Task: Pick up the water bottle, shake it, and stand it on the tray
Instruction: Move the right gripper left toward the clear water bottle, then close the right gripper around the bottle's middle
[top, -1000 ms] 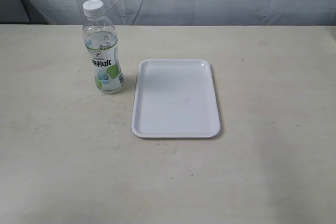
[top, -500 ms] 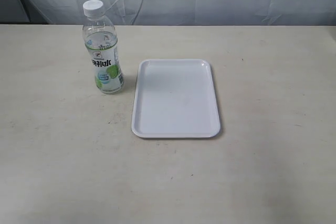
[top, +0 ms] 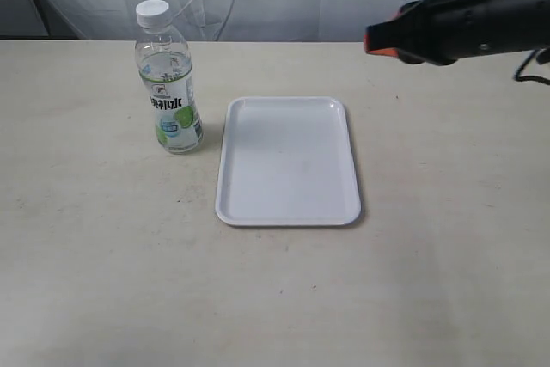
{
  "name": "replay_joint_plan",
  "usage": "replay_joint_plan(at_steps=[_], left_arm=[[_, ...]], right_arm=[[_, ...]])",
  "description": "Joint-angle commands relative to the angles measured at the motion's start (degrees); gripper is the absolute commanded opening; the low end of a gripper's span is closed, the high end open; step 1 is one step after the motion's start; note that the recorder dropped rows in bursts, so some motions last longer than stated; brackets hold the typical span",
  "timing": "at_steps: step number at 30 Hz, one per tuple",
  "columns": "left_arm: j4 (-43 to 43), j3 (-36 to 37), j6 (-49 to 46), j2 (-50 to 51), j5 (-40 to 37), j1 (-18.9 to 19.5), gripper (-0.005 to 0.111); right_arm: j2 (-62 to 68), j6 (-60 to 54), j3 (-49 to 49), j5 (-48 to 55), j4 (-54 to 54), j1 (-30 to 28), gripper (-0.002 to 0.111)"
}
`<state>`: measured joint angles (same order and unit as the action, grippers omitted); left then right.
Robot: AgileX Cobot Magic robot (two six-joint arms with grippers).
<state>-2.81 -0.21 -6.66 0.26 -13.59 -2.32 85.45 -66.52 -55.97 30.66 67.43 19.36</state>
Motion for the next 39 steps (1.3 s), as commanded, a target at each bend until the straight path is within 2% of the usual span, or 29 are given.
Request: replay_joint_plan(at_steps=[1, 5, 7, 9, 10, 11, 12, 13, 14, 26, 31, 39], left_arm=[[0.2, 0.2, 0.1, -0.3, -0.1, 0.0, 0.000], [0.2, 0.2, 0.1, -0.3, -0.1, 0.0, 0.000], [0.2, 0.2, 0.1, -0.3, -0.1, 0.0, 0.000], [0.2, 0.2, 0.1, -0.3, -0.1, 0.0, 0.000], [0.2, 0.2, 0.1, -0.3, -0.1, 0.0, 0.000], [0.2, 0.2, 0.1, -0.3, -0.1, 0.0, 0.000], [0.2, 0.2, 0.1, -0.3, -0.1, 0.0, 0.000], [0.2, 0.2, 0.1, -0.3, -0.1, 0.0, 0.000], [0.2, 0.2, 0.1, -0.3, -0.1, 0.0, 0.000], [0.2, 0.2, 0.1, -0.3, -0.1, 0.0, 0.000], [0.2, 0.2, 0.1, -0.3, -0.1, 0.0, 0.000], [0.2, 0.2, 0.1, -0.3, -0.1, 0.0, 0.000]], right_arm=[[7.2, -2.0, -5.2, -4.3, -0.5, 6.9, -0.001], [13.7, -2.3, -10.6, -5.1, -0.5, 10.8, -0.001], [17.6, -4.3, -13.7, -8.7, -0.5, 13.6, -0.001], [20.6, -7.4, -15.9, -12.6, -0.6, 16.2, 0.014], [22.4, -7.4, -17.0, -15.3, -0.6, 17.9, 0.034], [23.0, -7.4, -17.4, -16.4, -0.6, 18.5, 0.044], [24.6, -7.4, -18.2, -19.4, -0.6, 20.1, 0.072], [25.2, -7.4, -18.4, -20.7, -0.6, 20.7, 0.083], [26.6, -7.4, -19.2, -23.0, -0.6, 21.9, 0.103], [32.7, -7.4, -25.5, -23.5, -0.5, 27.6, 0.104], [34.0, -7.4, -26.1, -27.7, -0.2, 29.8, 0.104], [36.7, -7.3, -30.8, -25.8, 0.5, 30.6, 0.104]])
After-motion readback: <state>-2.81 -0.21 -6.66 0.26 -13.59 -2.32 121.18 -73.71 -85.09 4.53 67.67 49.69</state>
